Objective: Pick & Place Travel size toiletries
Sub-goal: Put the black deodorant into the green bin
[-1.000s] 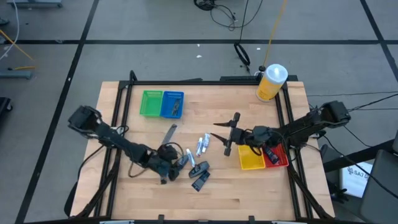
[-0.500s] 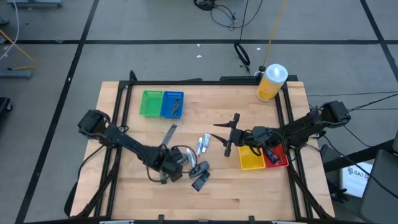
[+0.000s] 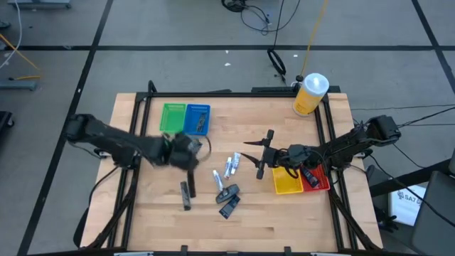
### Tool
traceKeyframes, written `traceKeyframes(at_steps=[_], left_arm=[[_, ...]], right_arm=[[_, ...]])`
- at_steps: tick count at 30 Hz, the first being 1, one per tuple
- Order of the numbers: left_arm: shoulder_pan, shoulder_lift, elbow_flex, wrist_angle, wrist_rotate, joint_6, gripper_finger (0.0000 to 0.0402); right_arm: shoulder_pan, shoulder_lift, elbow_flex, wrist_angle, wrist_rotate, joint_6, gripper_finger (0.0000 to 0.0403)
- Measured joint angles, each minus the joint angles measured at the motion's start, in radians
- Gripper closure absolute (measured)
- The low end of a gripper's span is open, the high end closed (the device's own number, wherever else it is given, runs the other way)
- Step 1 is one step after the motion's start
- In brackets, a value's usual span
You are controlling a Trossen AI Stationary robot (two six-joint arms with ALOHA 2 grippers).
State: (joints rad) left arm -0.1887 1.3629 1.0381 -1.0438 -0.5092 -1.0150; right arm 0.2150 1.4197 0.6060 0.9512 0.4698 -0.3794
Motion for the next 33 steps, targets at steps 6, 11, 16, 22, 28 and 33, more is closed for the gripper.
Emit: traceKeyframes(at_steps=[6,11,16,22,28,33], left_arm=[[0.329,-0.090,-0.042,-0.003,-0.041,0.204,0.0194],[0.567,-0.071,-0.088,0.061,-0.030,0.358,0.0193],[0.739,-0.071,-0.172,0.214,0.080,0.434,0.0191],[0.847,-0.071,-0.291,0.434,0.243,0.472,0.0191],[0.871,-0.071,-0.348,0.478,0.250,0.461,0.0190],[0.877,-0.071,-0.372,0.503,0.280,0.444,0.0190]], right_arm=[[0.000,0.000,0.000,0.000,0.000,0.000,0.0218],[0.000,0.000,0.000,-0.002,0.000,0.000,0.0218],[0.000,0.000,0.000,-0.003,0.000,-0.003,0.0218],[0.000,0.000,0.000,-0.004,0.000,-0.007,0.0218],[0.000,0.000,0.000,-0.005,0.000,-0.008,0.0218],[0.000,0.000,0.000,-0.004,0.000,-0.008,0.0218]])
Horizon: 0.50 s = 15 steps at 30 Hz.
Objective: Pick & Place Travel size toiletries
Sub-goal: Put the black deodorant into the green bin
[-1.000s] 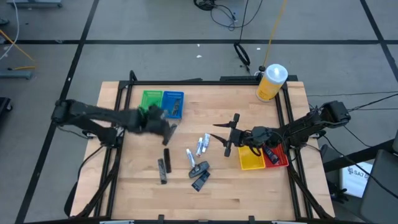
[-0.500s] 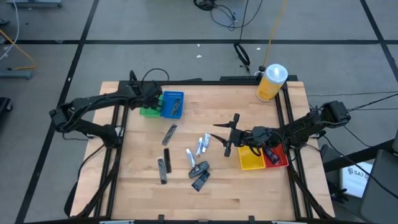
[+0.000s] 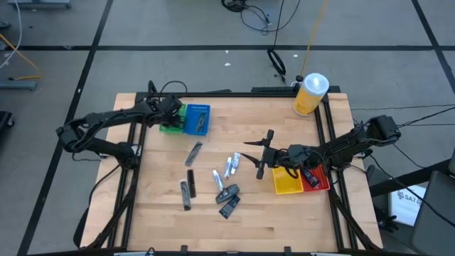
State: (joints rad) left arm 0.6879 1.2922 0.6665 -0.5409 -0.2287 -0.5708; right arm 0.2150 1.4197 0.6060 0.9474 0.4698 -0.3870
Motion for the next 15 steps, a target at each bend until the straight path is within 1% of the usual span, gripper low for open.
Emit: traceKeyframes(at_steps=[3,6,11,15], left_arm=[[0.000,0.000,-0.024,0.047,0.028,0.003,0.0189],[0.000,0.000,-0.033,0.046,0.042,0.011,0.0180],[0.000,0.000,-0.033,0.049,0.053,0.012,0.0142],[0.000,0.000,-0.033,0.052,0.033,0.023,0.0115]], right_arm=[[0.000,0.000,0.000,0.000,0.000,0.000,0.0218],[0.000,0.000,0.000,0.001,0.000,0.000,0.0218],[0.000,0.000,0.000,0.005,0.000,0.005,0.0218],[0.002,0.000,0.000,0.005,0.000,0.005,0.0218]])
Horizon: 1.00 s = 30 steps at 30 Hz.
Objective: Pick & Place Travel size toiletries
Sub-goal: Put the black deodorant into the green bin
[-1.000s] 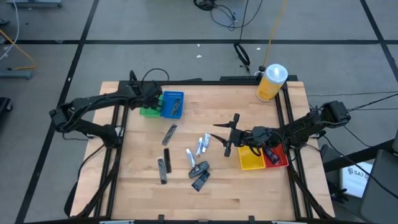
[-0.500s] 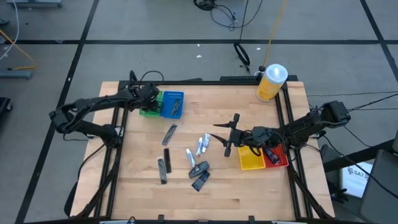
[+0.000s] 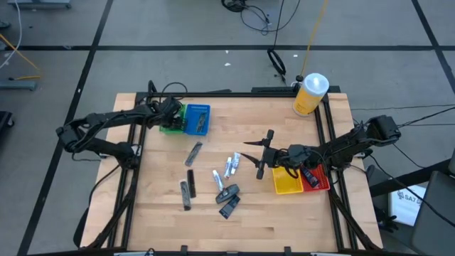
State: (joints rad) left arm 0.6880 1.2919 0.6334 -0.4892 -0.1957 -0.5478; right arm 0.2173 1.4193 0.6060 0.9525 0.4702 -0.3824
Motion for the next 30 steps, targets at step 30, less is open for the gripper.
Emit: traceKeyframes(at_steps=[30], left_arm=[[-0.888,0.082,-0.429,1.411,-0.430,0.075,0.0101]], right_arm=[[-0.101,0.149,0.128,-0.378,-0.505,0.515,0.0173]])
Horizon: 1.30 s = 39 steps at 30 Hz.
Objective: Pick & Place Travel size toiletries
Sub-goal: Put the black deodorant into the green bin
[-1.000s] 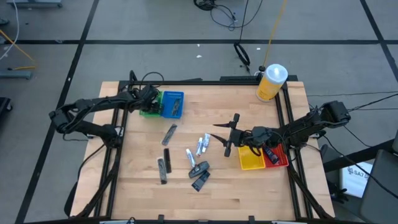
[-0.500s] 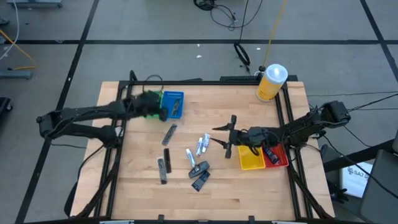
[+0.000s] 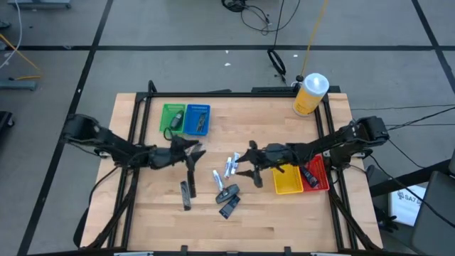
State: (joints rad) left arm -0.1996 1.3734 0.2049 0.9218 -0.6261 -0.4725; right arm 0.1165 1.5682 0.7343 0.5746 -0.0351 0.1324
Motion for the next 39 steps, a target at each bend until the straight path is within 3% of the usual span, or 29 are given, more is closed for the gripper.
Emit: traceKeyframes(at_steps=[5,11,20,26,32,36,39], left_arm=[[-0.052,0.163,0.051,0.026,-0.047,-0.013,0.0101],[-0.088,0.346,0.144,0.024,-0.074,-0.044,0.0101],[-0.117,0.490,0.249,0.022,-0.068,0.003,0.0101],[-0.120,0.500,0.257,0.014,-0.043,0.000,0.0101],[-0.140,0.488,0.257,0.014,-0.022,0.015,0.0101],[-0.167,0.397,0.257,-0.012,-0.017,0.096,0.0101],[-0.196,0.264,0.257,-0.102,-0.095,0.203,0.0101]], right_arm=[[0.001,0.114,0.136,-0.171,-0.137,0.016,0.0147],[0.003,0.280,0.263,-0.250,-0.274,-0.017,0.0141],[0.048,0.342,0.294,-0.344,-0.301,-0.080,0.0160],[0.080,0.341,0.294,-0.339,-0.177,-0.140,0.0190],[0.082,0.362,0.294,-0.306,-0.164,-0.168,0.0212],[0.082,0.377,0.294,-0.255,-0.121,-0.182,0.0212],[0.075,0.379,0.292,-0.223,-0.117,-0.208,0.0212]])
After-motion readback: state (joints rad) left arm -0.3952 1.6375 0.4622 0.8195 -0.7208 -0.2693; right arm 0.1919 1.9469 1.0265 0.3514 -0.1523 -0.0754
